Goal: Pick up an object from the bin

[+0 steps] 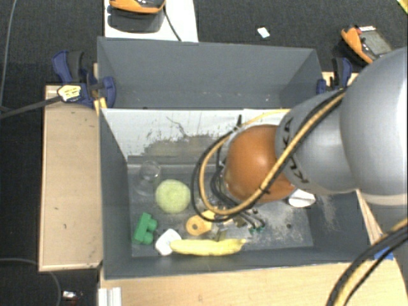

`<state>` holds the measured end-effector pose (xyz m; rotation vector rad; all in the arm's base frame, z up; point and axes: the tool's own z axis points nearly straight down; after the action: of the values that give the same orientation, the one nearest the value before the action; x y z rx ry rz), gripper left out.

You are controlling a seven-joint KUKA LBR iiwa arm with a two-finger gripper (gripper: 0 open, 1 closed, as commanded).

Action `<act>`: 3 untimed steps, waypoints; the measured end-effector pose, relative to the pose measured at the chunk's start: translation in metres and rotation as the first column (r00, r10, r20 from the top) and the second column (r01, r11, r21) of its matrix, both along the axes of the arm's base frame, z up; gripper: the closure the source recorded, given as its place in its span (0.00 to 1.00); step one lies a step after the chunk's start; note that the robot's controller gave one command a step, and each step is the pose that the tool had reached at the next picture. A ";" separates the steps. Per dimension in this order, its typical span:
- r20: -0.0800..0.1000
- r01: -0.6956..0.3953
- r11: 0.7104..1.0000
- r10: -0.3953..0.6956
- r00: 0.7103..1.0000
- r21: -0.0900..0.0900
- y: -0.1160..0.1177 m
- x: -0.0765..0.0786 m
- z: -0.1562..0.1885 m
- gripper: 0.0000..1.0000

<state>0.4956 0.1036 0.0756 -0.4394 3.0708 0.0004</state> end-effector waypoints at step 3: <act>-0.009 -0.067 0.998 0.067 0.998 -0.003 0.026 0.005 0.104 1.00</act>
Offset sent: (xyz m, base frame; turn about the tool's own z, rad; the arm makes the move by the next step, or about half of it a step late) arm -0.0007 0.0337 0.1438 -0.0407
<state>0.5002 0.1295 0.1792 -0.5442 3.0635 -0.0004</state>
